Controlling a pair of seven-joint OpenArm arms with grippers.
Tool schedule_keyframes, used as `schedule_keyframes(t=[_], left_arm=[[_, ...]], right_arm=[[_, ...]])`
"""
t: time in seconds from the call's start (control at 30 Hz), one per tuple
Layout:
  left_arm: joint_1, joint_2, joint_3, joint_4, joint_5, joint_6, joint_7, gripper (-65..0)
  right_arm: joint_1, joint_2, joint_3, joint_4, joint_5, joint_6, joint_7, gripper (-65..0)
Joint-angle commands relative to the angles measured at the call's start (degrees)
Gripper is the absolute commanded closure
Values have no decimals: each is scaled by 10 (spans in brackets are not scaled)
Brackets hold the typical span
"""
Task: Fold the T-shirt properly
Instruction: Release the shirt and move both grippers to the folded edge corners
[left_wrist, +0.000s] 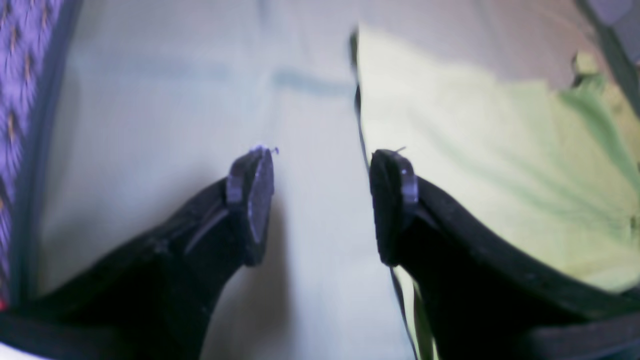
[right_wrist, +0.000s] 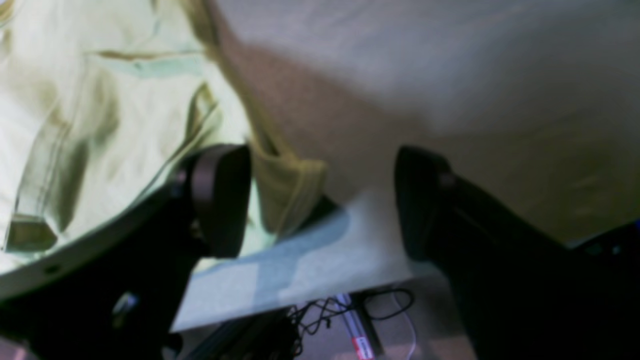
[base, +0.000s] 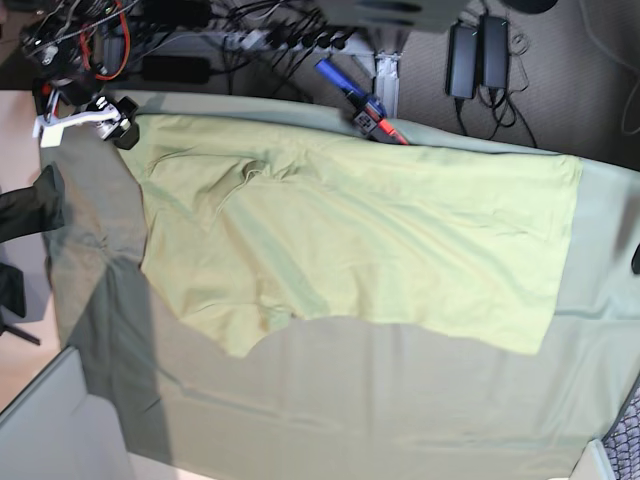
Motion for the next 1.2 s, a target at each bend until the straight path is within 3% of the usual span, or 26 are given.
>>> schedule_keyframes(t=[0.0,0.17,0.23,0.37,0.5,0.67,0.73,0.83,1.03,1.1,1.17], left_arm=[[-21,-12,9,8,3,-4,-16,-343],[-109,-12,121,1,123,0,-85,-343],[-153,-8,173,-22,162,24,-99,-343],[-250,14,249,-112,185,35,-107,-343],[-342,44,275,-247,217,60,-128,-343],[-403,73,275,-375,220,59,-130,-343],[-402,80,275,-382,218,57,-124,-343],[-402,91,275,-382,195,24,-99,-343],[-402,104,275,-382,165,18,-92,-340],[-402,105,275,-382,165,18,-84,-280],[-402,105,275,-381,165,13,-76,-159]], right_arm=[[1,16,5,8,7,29,12,-444],[1,28,5,8,7,29,17,-444],[1,27,5,8,7,29,17,-444],[1,27,5,8,-2,29,16,-444],[1,27,5,8,-9,29,16,-444],[1,27,5,8,-10,29,16,-444],[1,27,5,8,-10,29,16,-444],[1,27,5,8,-10,29,16,-444],[1,27,5,8,-10,29,16,-444],[1,27,5,8,-9,29,16,-444],[1,27,5,8,-8,29,16,-444]])
